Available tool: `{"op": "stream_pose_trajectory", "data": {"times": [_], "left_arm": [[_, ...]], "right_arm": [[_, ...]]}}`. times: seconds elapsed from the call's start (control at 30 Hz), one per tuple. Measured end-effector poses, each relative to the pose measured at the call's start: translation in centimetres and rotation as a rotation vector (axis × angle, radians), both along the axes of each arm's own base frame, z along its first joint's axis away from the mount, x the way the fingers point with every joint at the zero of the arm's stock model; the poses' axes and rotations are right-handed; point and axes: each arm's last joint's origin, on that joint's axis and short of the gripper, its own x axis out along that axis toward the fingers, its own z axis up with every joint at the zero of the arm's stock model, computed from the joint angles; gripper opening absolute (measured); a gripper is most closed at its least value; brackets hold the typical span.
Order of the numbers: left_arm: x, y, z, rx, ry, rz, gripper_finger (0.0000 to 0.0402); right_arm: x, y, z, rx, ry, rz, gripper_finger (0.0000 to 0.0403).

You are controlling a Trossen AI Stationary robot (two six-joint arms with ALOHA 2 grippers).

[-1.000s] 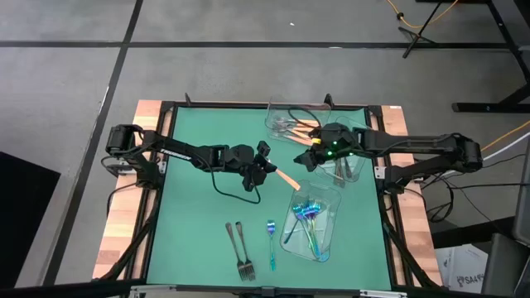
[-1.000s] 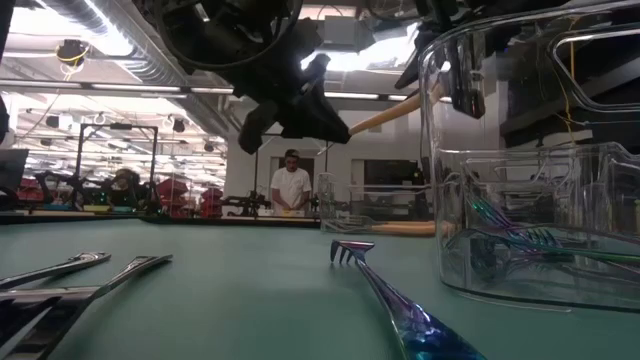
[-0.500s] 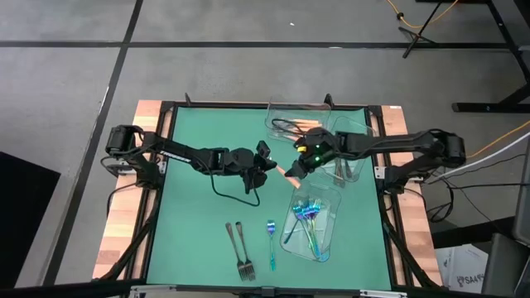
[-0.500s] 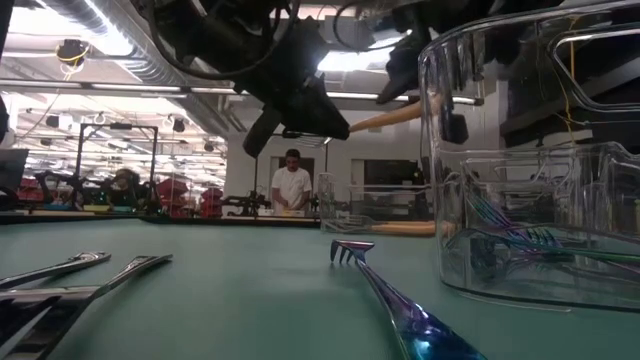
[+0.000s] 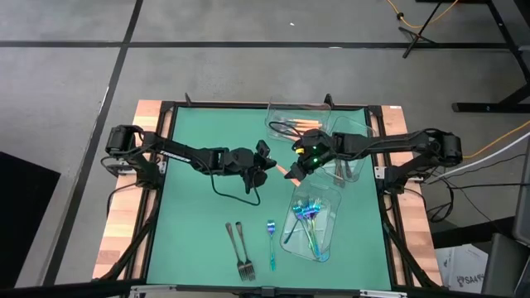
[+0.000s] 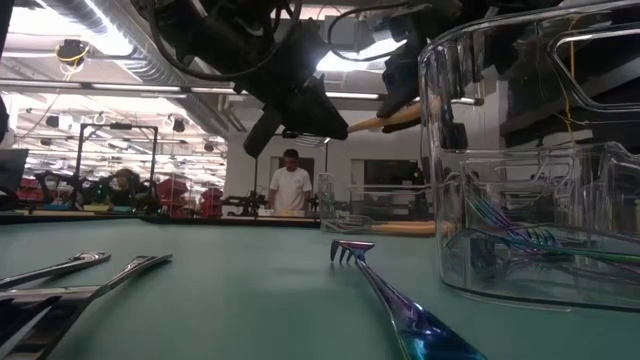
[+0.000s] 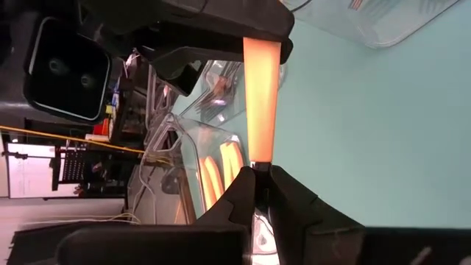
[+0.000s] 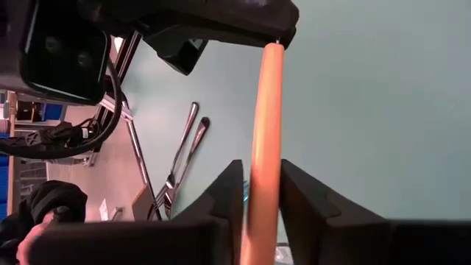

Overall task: Sort silverware by color (type)
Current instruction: Put the orange fork into the top transparent bin

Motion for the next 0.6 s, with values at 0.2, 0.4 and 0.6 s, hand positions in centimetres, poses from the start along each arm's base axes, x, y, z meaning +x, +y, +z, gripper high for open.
{"op": "stream_pose_trajectory", "data": {"times": [0.2, 0.4, 0.6], "left_arm": [[-0.02, 0.01, 0.0, 0.003, 0.003, 0.004, 0.0025], [-0.02, 0.01, 0.0, 0.002, 0.002, 0.003, 0.0036], [-0.01, 0.01, 0.03, 0.0, -0.002, 0.003, 0.0047]], "right_arm": [[-0.05, -0.01, -0.06, -0.001, 0.008, 0.0, 0.0015], [-0.04, -0.02, -0.07, -0.009, 0.007, -0.004, 0.0019], [-0.01, -0.09, -0.06, -0.028, 0.003, -0.017, 0.001]]}}
